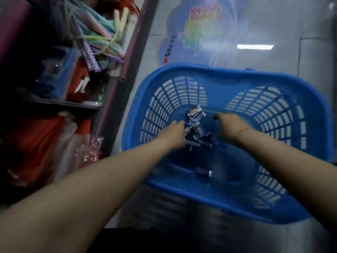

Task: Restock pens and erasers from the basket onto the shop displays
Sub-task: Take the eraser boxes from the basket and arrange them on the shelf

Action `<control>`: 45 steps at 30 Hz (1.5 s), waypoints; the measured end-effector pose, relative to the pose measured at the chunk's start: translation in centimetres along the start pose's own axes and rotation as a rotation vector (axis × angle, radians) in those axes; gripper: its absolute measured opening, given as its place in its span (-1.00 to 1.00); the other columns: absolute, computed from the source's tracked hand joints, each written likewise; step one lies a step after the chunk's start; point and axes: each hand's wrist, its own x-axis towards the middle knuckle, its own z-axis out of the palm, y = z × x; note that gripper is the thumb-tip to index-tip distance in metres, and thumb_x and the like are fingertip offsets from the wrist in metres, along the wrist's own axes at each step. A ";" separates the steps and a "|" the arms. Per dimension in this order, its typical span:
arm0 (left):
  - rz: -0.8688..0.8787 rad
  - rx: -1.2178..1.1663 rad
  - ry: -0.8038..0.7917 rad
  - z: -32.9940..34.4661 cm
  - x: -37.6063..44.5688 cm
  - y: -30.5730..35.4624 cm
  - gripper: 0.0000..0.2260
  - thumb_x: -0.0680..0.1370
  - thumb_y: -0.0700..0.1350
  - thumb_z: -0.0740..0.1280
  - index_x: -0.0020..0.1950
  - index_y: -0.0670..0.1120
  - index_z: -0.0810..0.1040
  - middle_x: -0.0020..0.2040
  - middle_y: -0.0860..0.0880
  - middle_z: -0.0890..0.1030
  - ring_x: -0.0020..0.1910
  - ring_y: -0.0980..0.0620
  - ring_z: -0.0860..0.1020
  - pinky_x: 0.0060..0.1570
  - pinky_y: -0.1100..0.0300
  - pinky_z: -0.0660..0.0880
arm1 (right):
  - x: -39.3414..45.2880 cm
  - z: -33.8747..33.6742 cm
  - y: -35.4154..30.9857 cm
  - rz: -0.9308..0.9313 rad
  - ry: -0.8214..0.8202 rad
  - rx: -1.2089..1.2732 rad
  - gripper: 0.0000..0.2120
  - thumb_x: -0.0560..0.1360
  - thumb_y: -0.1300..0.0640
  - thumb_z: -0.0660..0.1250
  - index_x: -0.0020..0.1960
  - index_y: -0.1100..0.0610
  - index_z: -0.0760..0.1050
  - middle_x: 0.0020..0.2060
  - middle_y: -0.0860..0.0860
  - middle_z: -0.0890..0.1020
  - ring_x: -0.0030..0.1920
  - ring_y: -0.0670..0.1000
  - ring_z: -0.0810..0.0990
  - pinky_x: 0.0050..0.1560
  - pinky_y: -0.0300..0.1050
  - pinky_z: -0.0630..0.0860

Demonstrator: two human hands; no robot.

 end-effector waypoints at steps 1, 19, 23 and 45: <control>-0.002 0.124 -0.038 0.7 2.1 -0.3 -0.50 0.50 0.11 0.35 0.31 -0.13 0.33 0.28 -0.14 0.43 0.18 -0.16 0.48 0.02 0.02 0.45 | 2.2 0.8 0.3 -0.068 0.028 -0.076 -0.55 0.50 0.22 0.25 0.38 0.13 0.32 0.26 0.19 0.42 0.25 0.22 0.44 0.21 0.06 0.45; 0.037 0.200 -0.094 3.3 7.9 -1.2 -0.57 0.55 0.01 0.25 0.36 -0.15 0.34 0.37 -0.21 0.39 0.24 -0.16 0.46 0.05 0.11 0.42 | 10.0 5.5 1.3 -0.006 0.025 -0.052 -0.71 0.56 0.09 0.22 0.18 0.26 0.45 0.18 0.26 0.52 0.17 0.21 0.51 -0.01 -0.12 0.40; -0.012 0.176 -0.140 1.6 8.0 -1.1 -0.72 0.59 -0.15 0.18 0.28 -0.19 0.43 0.19 -0.19 0.50 0.08 -0.17 0.53 -0.19 0.19 0.34 | 9.6 3.3 1.7 0.007 0.095 0.058 -0.86 0.51 0.18 0.20 0.04 0.17 0.45 0.10 0.24 0.54 0.04 0.18 0.51 -0.08 -0.13 0.36; -0.049 -0.070 -0.317 0.7 7.4 -2.1 -0.82 0.62 -0.04 0.13 -0.13 -0.06 0.39 -0.24 -0.07 0.38 -0.37 0.02 0.27 -0.34 0.19 0.26 | 4.5 8.3 -2.9 -0.269 0.037 -0.207 -0.67 0.47 -0.07 0.28 0.15 0.07 0.43 0.12 0.12 0.55 0.07 0.17 0.58 -0.07 -0.08 0.44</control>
